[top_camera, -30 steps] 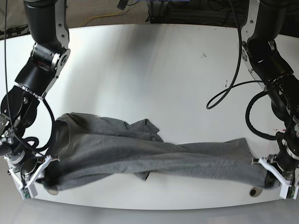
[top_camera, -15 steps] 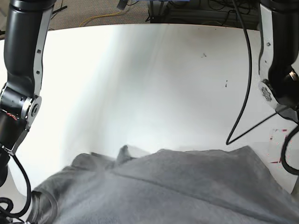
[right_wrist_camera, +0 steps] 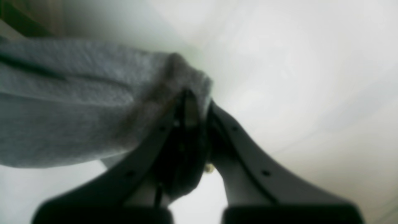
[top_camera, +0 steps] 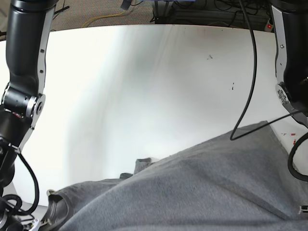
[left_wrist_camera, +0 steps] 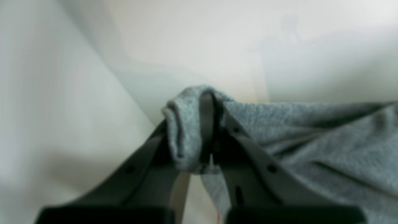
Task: Fold the T-shirt properly
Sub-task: 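Lift the shirt with both grippers and shake it out, then lay the shirt down, pulling both grippers apart along its edge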
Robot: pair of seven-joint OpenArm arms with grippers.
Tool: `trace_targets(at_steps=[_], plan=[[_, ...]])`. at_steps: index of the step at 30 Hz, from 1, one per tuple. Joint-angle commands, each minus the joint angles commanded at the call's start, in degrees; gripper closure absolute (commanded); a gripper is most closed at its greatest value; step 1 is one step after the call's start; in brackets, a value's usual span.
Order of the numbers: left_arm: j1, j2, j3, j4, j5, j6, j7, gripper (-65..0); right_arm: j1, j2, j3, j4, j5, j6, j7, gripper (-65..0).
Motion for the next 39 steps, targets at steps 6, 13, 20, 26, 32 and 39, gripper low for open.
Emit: trace_targets(at_steps=[6,13,20,26,32,39], plan=[[10.64,1.14,-0.09,2.55,-2.02,0.00,0.00,-0.6,-13.80,0.00,5.19,7.47,0.00,0.00,-1.41,0.0],[24.00,4.04,-2.37,4.40,-3.52,-0.09,0.18,-0.4,-28.57,-1.85,10.99,13.71,0.00,0.00,-1.93,0.0],[36.75,5.45,-3.43,4.57,-3.52,-4.22,0.00,-0.4,-41.32,-5.45,15.38,18.73,0.00,0.00,-1.93,0.0],[48.18,8.26,-6.86,4.75,-3.52,-4.40,-0.09,-0.3,-50.37,-8.79,17.85,22.68,0.00,0.00,-1.93,0.0],[57.23,10.73,-8.62,4.57,-3.52,-5.98,-0.09,-0.3,-57.05,-11.43,18.46,24.79,0.00,0.00,-1.93,0.0],[65.49,10.37,-12.04,4.40,-3.25,-6.07,-0.18,-0.3,-64.00,-13.36,20.04,25.23,0.00,0.00,-1.93,0.0]])
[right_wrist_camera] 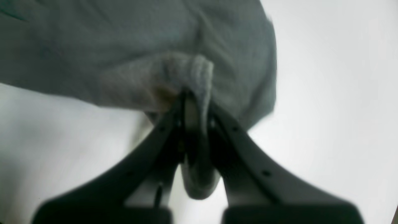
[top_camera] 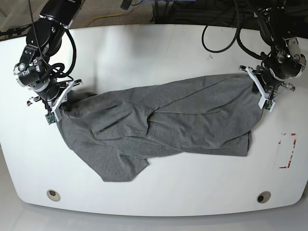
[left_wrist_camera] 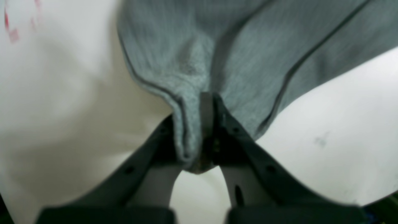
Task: Fold the T-shirt properly
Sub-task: 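Lay the shirt down, pulling both grippers apart along its edge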
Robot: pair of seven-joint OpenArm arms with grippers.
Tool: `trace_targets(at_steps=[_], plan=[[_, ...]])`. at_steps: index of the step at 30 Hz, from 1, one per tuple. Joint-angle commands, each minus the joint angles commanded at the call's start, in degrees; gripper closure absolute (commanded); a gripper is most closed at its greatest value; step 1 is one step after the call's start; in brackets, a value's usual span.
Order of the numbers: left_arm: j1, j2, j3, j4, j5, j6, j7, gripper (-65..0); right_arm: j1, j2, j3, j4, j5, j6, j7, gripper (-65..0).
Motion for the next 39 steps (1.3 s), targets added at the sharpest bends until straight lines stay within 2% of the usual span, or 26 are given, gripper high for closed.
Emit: trace_targets(at_steps=[2,6,12,20,26,32,35,36,39], plan=[[2.20,-0.09,-2.29,0.00,0.00,-0.35,0.00,-0.3,-2.64,-0.26,1.76,0.00,0.00,0.00,0.09,0.0],[6.33,-0.70,-6.42,0.00,0.09,-3.25,0.00,-0.3,-6.68,-0.53,3.60,-0.62,-0.09,0.00,0.18,0.0],[9.85,-1.32,-10.29,0.00,0.09,-5.63,0.00,-0.3,-11.43,-0.53,6.86,-1.58,-0.09,0.00,0.35,0.0],[10.81,-1.23,-11.43,-0.18,0.26,-5.45,0.00,-0.3,-15.82,-0.53,7.03,-5.63,0.00,0.00,0.35,0.0],[10.81,-1.14,-11.08,-0.53,4.84,-5.54,0.00,-0.3,-17.93,-0.53,7.03,-5.63,0.09,0.00,0.35,0.0],[10.73,-1.14,-10.99,-0.53,5.89,-5.54,0.00,-0.3,-21.01,0.35,7.03,-5.71,9.58,0.00,-0.09,-0.2],[10.73,-1.14,-10.99,-0.53,5.89,-5.54,0.00,-0.3,-22.15,2.99,6.86,-5.89,15.56,0.00,-1.76,-10.5],[10.64,-1.14,-10.99,-0.53,5.89,-5.54,0.00,-0.3,-22.59,3.78,6.95,-5.89,18.81,0.00,-2.73,-17.4],[10.55,-1.14,-10.90,-0.62,5.89,-5.54,0.00,-0.3,-23.38,6.59,6.95,-5.89,26.64,0.00,-3.96,-32.3]])
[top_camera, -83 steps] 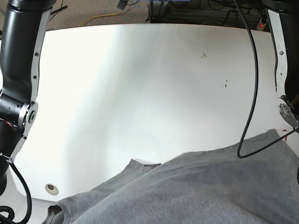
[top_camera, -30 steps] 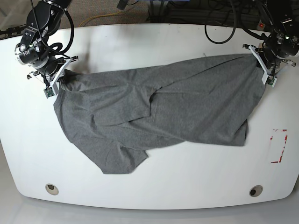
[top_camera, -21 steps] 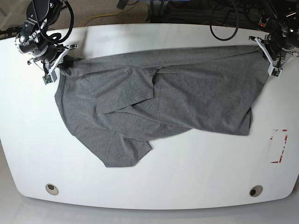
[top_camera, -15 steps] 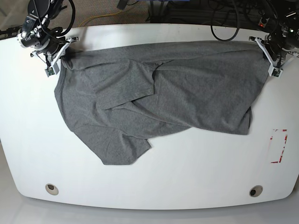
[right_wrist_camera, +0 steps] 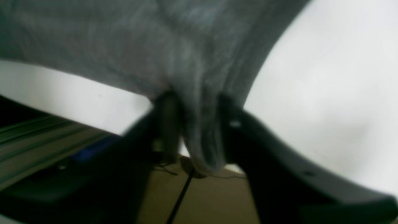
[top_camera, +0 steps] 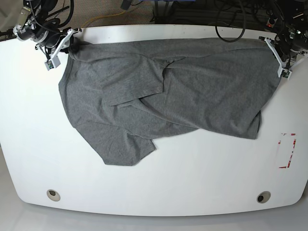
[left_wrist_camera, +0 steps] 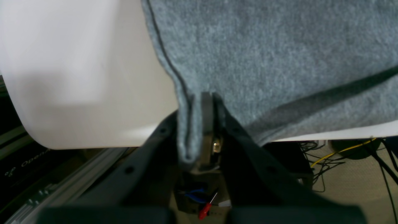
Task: Fold the T-shirt properly
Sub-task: 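Lay the shirt down, pulling both grippers apart along its edge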
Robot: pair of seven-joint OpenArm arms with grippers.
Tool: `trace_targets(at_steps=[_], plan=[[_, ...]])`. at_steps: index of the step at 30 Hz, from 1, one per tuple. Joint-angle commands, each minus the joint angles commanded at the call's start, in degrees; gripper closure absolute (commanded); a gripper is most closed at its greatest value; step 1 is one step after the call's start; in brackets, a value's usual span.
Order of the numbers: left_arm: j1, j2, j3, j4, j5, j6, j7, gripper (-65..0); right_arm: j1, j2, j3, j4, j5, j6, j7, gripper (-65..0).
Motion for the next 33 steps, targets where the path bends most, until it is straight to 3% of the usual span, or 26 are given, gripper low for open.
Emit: trace_targets(at_steps=[4,7,12,16,18,21,22,29,33], plan=[[-0.09,-0.18,0.00,-1.41,0.00,0.00,0.35,-0.3,-0.53,4.22,-0.26,-1.41,9.05,0.00,-1.93,-33.1],[-0.09,-0.18,0.00,-1.49,-0.18,-0.09,0.35,-0.3,0.79,5.45,-0.26,-5.19,11.69,0.00,-3.43,-33.1],[-0.09,-0.18,0.00,-1.67,-0.18,-0.09,0.35,-0.3,3.69,5.54,-0.35,-13.01,10.20,0.00,-3.60,-33.3],[-0.18,0.09,0.09,-1.67,-0.18,-0.09,0.26,-0.3,3.78,5.19,-0.35,-13.98,10.29,0.00,-4.66,-32.2],[-0.18,-0.09,1.14,-1.76,0.00,-0.09,0.18,-0.3,3.87,5.01,-0.35,-14.42,10.29,0.00,-5.63,-25.0],[-0.26,-0.26,1.76,-1.76,0.00,-0.09,0.18,-0.3,3.52,5.27,-0.62,-14.59,9.93,0.00,-5.98,-3.3],[-0.88,-0.35,1.85,-1.85,0.00,-0.09,0.18,-0.3,3.43,5.54,-1.41,-14.59,9.93,0.00,-5.98,-0.6],[-3.16,-1.41,1.93,-1.76,-0.26,-0.18,2.55,-0.4,4.31,13.89,-5.71,-14.24,10.02,0.00,-5.80,-1.3],[-6.15,-1.41,1.67,-1.76,0.09,-2.59,6.68,-0.4,6.51,16.88,-8.35,-14.68,10.02,0.00,-5.80,-1.3]])
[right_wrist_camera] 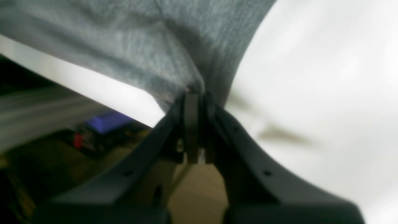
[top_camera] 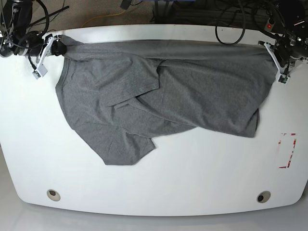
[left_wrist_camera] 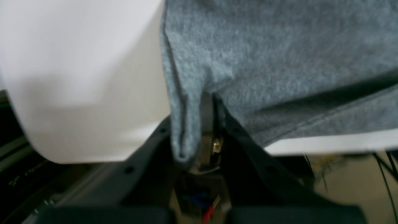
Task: Fold the T-shirt properly
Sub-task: 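Lay the shirt down, pulling both grippers apart along its edge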
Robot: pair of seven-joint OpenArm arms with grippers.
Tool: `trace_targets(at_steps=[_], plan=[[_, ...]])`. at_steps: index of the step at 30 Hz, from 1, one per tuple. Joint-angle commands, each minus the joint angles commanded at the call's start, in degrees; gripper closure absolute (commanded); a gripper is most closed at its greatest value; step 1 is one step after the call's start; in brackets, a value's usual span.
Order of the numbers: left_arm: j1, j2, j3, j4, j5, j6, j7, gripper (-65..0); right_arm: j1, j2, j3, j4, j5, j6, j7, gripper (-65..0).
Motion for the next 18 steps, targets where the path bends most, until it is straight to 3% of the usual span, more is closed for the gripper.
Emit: trace_targets(at_steps=[3,18], plan=[[-0.53,0.00,-0.09,0.00,0.00,0.00,2.24,-0.4,0.09,0.00,-0.44,0.09,0.00,0.00,-0.09,-1.3],[-4.40,1.58,0.18,-2.29,0.09,0.00,2.24,-0.6,0.09,-3.34,-0.44,0.00,-0.09,0.00,0.00,-1.3]])
